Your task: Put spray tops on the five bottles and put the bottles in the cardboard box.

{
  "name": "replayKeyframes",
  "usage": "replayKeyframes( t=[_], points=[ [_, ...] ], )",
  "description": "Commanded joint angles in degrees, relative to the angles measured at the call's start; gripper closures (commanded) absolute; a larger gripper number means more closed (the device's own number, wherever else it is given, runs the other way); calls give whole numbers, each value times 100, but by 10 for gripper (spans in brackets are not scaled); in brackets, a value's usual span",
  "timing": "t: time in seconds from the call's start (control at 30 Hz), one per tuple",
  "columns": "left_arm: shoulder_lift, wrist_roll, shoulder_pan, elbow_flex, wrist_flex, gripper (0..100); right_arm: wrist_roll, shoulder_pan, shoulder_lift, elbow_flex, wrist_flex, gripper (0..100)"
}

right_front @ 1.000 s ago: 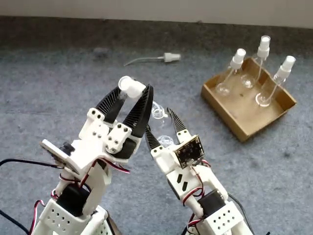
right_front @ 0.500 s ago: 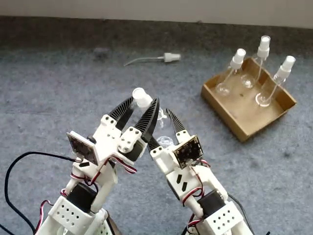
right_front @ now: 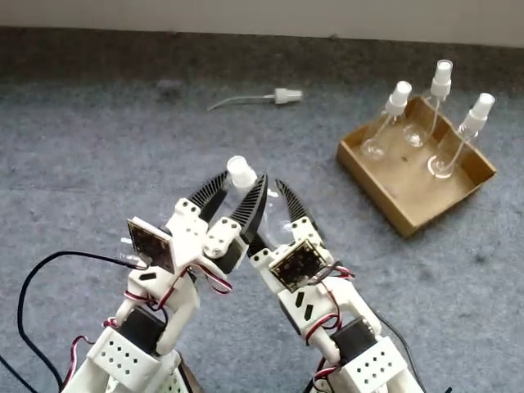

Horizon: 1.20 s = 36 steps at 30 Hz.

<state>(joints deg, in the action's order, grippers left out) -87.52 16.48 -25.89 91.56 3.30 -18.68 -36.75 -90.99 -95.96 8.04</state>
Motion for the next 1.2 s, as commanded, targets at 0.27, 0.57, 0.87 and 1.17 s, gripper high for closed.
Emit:
replayKeyframes(
  t=[0.27, 0.57, 0.87, 1.17],
  points=[
    [-57, 9, 119, 224, 79, 992, -70, -48, -145, -602, -4, 800],
    [-48, 9, 110, 215, 53, 992, -62, -48, -145, -602, -4, 800],
    [-57, -1160, 101, 224, 53, 873, -62, -48, -145, -602, -4, 800],
    [-57, -677, 541, 189, 88, 835, -62, 215, -145, -602, -4, 800]
  ],
)
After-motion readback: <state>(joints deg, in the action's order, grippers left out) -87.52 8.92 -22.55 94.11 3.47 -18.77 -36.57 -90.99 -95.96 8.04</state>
